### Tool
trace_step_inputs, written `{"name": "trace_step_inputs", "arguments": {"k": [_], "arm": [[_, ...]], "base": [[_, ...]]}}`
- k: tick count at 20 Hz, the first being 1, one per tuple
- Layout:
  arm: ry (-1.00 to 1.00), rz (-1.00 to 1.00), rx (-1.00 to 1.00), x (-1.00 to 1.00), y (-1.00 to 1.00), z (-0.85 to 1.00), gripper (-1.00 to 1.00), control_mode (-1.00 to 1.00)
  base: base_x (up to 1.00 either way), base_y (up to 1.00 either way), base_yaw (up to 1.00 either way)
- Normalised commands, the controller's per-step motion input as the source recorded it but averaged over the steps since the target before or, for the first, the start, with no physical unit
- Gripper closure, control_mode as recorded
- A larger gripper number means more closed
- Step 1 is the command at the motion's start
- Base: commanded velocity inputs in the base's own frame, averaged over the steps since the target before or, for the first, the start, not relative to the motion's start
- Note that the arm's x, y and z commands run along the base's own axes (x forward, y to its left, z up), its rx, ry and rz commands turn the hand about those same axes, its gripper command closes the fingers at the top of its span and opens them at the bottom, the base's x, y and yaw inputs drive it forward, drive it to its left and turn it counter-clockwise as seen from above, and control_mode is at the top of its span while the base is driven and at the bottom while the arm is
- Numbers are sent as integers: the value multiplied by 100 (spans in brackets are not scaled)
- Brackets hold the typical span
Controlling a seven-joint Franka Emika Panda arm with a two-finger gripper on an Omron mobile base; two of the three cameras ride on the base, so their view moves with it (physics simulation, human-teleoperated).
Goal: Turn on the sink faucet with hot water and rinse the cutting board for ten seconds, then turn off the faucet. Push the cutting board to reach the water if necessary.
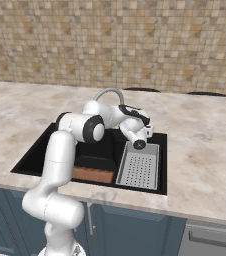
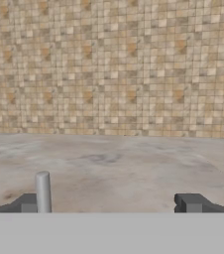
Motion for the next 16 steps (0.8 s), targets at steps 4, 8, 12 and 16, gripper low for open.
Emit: {"name": "trace_step_inputs", "arguments": {"k": [4,8,12,16], "arm": [[0,0,0,-3,-15,0,-100,-100],[0,0,0,0,-4,0,-100,-100],[0,0,0,2,0,0,-100,-100],[0,0,0,6,0,0,-100,-100]], "base": [[0,0,0],[0,0,0],[0,0,0],[0,0,0]]}}
